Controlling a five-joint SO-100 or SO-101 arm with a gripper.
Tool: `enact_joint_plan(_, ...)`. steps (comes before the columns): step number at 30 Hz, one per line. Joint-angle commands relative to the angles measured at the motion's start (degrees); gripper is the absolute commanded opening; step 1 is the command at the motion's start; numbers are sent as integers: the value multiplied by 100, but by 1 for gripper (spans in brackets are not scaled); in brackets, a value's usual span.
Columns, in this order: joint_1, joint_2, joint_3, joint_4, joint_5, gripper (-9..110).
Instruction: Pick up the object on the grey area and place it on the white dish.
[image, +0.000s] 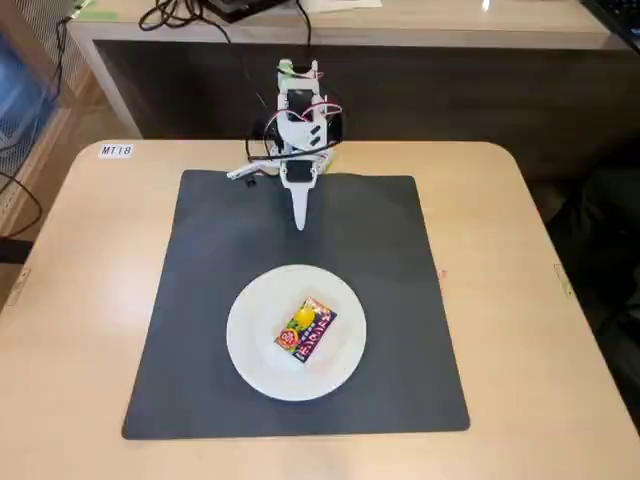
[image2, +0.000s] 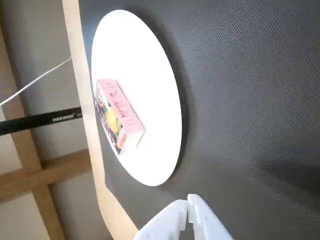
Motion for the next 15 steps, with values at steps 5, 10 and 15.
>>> enact_joint_plan(5, -18, 149, 606, 18, -264, 0)
enact_joint_plan(10, 0, 149, 606, 35, -246, 0)
enact_joint_plan(15, 9, 149, 606, 35, -264, 2)
